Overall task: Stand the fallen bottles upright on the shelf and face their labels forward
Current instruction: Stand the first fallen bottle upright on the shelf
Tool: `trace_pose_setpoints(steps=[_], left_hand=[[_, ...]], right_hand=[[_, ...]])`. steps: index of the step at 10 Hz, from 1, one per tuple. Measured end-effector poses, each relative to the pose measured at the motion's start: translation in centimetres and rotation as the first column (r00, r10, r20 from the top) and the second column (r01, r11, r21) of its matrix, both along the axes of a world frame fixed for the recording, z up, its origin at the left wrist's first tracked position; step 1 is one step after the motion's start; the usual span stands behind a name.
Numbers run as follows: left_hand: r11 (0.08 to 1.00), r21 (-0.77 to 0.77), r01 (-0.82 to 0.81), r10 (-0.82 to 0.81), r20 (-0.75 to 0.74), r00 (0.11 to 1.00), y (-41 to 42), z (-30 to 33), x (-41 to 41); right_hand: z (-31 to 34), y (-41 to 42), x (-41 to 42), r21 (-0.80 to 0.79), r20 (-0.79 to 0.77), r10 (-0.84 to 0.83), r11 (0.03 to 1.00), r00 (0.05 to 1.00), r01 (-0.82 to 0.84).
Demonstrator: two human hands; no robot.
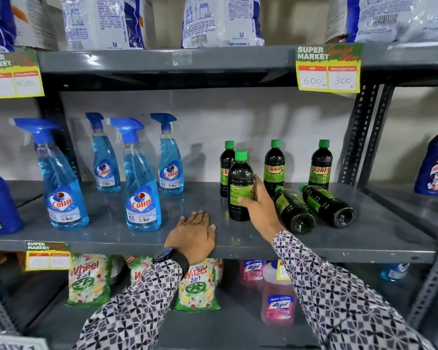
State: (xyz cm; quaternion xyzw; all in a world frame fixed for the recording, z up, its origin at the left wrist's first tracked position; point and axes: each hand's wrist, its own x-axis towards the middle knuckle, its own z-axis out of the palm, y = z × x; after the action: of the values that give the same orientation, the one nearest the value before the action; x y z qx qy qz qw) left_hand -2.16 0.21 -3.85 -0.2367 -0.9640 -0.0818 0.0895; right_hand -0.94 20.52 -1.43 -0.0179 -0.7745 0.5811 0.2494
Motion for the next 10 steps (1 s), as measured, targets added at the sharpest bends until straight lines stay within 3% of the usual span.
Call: trace_pose_setpoints(steps=[3,4,9,10], left_hand=[[1.000,0.001,-0.006,0.006,0.005,1.000,-0.04,0.04,0.13],[1.000,0.002,-0.009,0.009,0.001,1.000,-0.01,0.04,0.12],[1.000,-0.001,-0.012,0.012,0.010,1.000,-0.03,-0.04,0.00],[1.000,0.003,-0.012,0.012,0.014,1.000,0.02,0.00,0.03]], right_hand=[[0.10,-0.53,-0.12,0.249,-0.053,-0.159,0.954,0.986,0.167],[0.16,-0.44,0.01,0.191,-0.086,-0.094,0.975,0.992,0.109],[-0.26,-0.37,-0.42,0.278,-0.023,-0.175,0.945,0.984,0.174],[-0.11,-0.32,-0.42,0.224,0.007,-0.118,0.968,0.993,0.114]])
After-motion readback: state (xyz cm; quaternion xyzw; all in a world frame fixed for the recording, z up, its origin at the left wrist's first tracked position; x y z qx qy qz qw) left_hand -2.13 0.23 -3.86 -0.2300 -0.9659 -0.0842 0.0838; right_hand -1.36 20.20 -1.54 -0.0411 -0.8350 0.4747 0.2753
